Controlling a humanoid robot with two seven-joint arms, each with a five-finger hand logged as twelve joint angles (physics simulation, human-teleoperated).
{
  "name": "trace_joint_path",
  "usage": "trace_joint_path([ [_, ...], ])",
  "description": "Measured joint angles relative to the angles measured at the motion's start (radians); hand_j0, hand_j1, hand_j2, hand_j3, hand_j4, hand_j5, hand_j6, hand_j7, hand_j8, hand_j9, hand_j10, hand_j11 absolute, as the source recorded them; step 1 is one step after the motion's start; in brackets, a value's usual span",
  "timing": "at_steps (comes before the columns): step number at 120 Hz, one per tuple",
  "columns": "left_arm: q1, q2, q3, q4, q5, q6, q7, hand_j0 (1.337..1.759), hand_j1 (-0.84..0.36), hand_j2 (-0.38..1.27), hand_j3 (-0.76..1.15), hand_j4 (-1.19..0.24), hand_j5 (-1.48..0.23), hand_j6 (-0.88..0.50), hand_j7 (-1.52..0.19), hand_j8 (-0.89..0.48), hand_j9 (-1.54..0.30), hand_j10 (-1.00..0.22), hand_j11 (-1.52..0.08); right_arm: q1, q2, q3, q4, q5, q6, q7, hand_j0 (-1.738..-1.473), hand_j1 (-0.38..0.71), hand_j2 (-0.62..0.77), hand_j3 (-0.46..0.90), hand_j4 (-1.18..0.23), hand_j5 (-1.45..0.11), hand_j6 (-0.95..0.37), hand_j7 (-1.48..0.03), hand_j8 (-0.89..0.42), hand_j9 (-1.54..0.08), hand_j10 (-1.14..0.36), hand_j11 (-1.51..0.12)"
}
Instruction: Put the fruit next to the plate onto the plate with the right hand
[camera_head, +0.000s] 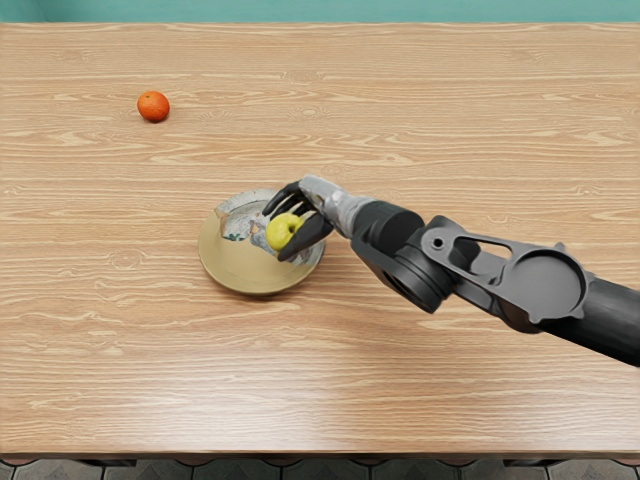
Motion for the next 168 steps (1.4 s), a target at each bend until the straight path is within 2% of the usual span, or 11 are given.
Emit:
trace_joint_path([
  [7, 0.0, 0.0, 0.0, 0.0, 0.0, 0.0, 0.0, 1.658, 0.35, 0.0, 0.0, 0.0, 0.0, 0.0, 0.0, 0.0, 0.0, 0.0, 0.0, 0.0, 0.008, -0.001, -0.013, -0.001, 0.0, 0.0, -1.658, 0.25, 0.18, 0.0, -0.6, -0.83, -0.47, -0.8, -0.39, -0.83, -0.59, -0.84],
  [11, 0.0, 0.0, 0.0, 0.0, 0.0, 0.0, 0.0, 1.658, 0.35, 0.0, 0.0, 0.0, 0.0, 0.0, 0.0, 0.0, 0.0, 0.0, 0.0, 0.0, 0.011, -0.001, -0.022, -0.002, -0.001, 0.0, -1.658, 0.22, 0.15, 0.0, -0.56, -0.77, -0.45, -0.75, -0.39, -0.78, -0.55, -0.78],
  [24, 0.0, 0.0, 0.0, 0.0, 0.0, 0.0, 0.0, 1.658, 0.35, 0.0, 0.0, 0.0, 0.0, 0.0, 0.0, 0.0, 0.0, 0.0, 0.0, 0.001, 0.009, 0.006, -0.039, -0.004, -0.005, 0.0, -1.658, 0.01, 0.08, 0.0, -0.35, -0.48, -0.29, -0.47, -0.25, -0.48, -0.35, -0.49],
  [37, 0.0, 0.0, 0.0, 0.0, 0.0, 0.0, 0.0, 1.658, 0.35, 0.0, 0.0, 0.0, 0.0, 0.0, 0.0, 0.0, 0.0, 0.0, 0.0, 0.005, -0.016, 0.018, -0.022, -0.004, 0.014, 0.0, -1.658, -0.12, 0.05, 0.0, -0.22, -0.3, -0.18, -0.29, -0.16, -0.3, -0.22, -0.3],
  [47, 0.0, 0.0, 0.0, 0.0, 0.0, 0.0, 0.0, 1.658, 0.35, 0.0, 0.0, 0.0, 0.0, 0.0, 0.0, 0.0, 0.0, 0.0, 0.0, -0.009, -0.054, 0.091, 0.011, -0.003, 0.102, 0.0, -1.658, -0.19, 0.03, 0.0, -0.16, -0.21, -0.13, -0.21, -0.12, -0.21, -0.15, -0.22],
  [56, 0.0, 0.0, 0.0, 0.0, 0.0, 0.0, 0.0, 1.658, 0.35, 0.0, 0.0, 0.0, 0.0, 0.0, 0.0, 0.0, 0.0, 0.0, 0.0, -0.066, -0.077, 0.218, 0.043, 0.0, 0.236, 0.0, -1.658, -0.22, 0.02, 0.0, -0.12, -0.16, -0.1, -0.16, -0.09, -0.16, -0.12, -0.16],
  [78, 0.0, 0.0, 0.0, 0.0, 0.0, 0.0, 0.0, 1.658, 0.35, 0.0, 0.0, 0.0, 0.0, 0.0, 0.0, 0.0, 0.0, 0.0, 0.0, -0.252, -0.119, 0.573, 0.079, 0.114, 0.642, 0.0, -1.658, -0.27, 0.0, 0.0, -0.07, -0.09, -0.06, -0.09, -0.06, -0.09, -0.07, -0.09],
  [97, 0.0, 0.0, -0.001, 0.0, 0.0, 0.0, 0.0, 1.658, 0.35, 0.0, 0.0, 0.0, 0.0, 0.0, 0.0, 0.0, 0.0, 0.0, 0.0, -0.332, -0.152, 0.725, 0.084, 0.263, 0.852, 0.0, -1.658, -0.29, 0.0, 0.0, -0.05, -0.07, -0.05, -0.07, -0.05, -0.07, -0.05, -0.07],
  [114, 0.0, 0.0, 0.0, 0.0, 0.0, 0.0, 0.0, 1.658, 0.35, 0.0, 0.0, 0.0, 0.0, 0.0, 0.0, 0.0, 0.0, 0.0, 0.0, -0.398, -0.183, 0.832, 0.083, 0.365, 0.908, 0.0, -1.658, -0.3, 0.0, 0.0, -0.04, -0.06, -0.04, -0.06, -0.04, -0.06, -0.04, -0.06],
  [138, 0.002, 0.0, -0.001, 0.0, 0.0, 0.0, 0.0, 1.658, 0.35, 0.0, 0.0, 0.0, 0.0, 0.0, 0.0, 0.0, 0.0, 0.0, 0.0, -0.502, -0.205, 0.975, 0.073, 0.402, 0.924, 0.0, -1.658, -0.31, 0.0, 0.0, -0.03, -0.05, -0.03, -0.05, -0.03, -0.05, -0.03, -0.05],
  [168, 0.003, 0.0, 0.0, 0.0, 0.0, 0.0, 0.0, 1.658, 0.35, 0.0, 0.0, 0.0, 0.0, 0.0, 0.0, 0.0, 0.0, 0.0, 0.0, -0.586, -0.271, 1.056, 0.027, 0.537, 0.927, 0.0, -1.658, -0.31, -0.01, 0.0, -0.03, -0.04, -0.03, -0.04, -0.03, -0.04, -0.03, -0.04],
])
